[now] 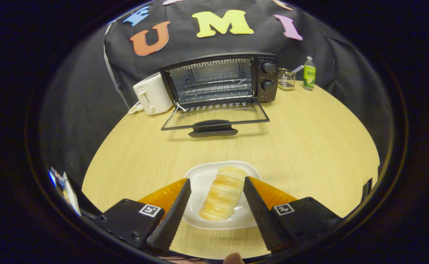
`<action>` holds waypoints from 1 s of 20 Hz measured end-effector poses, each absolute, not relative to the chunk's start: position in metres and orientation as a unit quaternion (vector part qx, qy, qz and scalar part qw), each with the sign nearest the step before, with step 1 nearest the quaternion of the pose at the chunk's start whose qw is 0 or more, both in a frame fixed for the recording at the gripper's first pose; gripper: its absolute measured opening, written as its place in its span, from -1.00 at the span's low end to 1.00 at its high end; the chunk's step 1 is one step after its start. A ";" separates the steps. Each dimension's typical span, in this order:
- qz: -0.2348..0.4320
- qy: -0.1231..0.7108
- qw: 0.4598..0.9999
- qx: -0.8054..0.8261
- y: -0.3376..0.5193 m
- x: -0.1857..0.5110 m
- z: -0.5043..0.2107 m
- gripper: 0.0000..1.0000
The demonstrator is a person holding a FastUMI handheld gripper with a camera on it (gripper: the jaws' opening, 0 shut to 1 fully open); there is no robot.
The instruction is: Open the toaster oven, put the food inside, and close the toaster oven door.
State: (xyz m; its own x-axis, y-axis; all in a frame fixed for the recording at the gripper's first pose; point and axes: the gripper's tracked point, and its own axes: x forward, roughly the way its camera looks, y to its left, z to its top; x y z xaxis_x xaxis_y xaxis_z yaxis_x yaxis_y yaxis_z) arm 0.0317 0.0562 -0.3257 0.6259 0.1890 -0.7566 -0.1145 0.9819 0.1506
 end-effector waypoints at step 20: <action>0.044 0.463 0.880 0.093 0.045 0.026 -0.364 -0.01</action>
State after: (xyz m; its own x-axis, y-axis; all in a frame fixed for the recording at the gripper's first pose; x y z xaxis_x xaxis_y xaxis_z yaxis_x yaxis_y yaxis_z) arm 0.0265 0.0449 -0.3641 0.5674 0.1634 -0.8071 0.0090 0.9788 0.2045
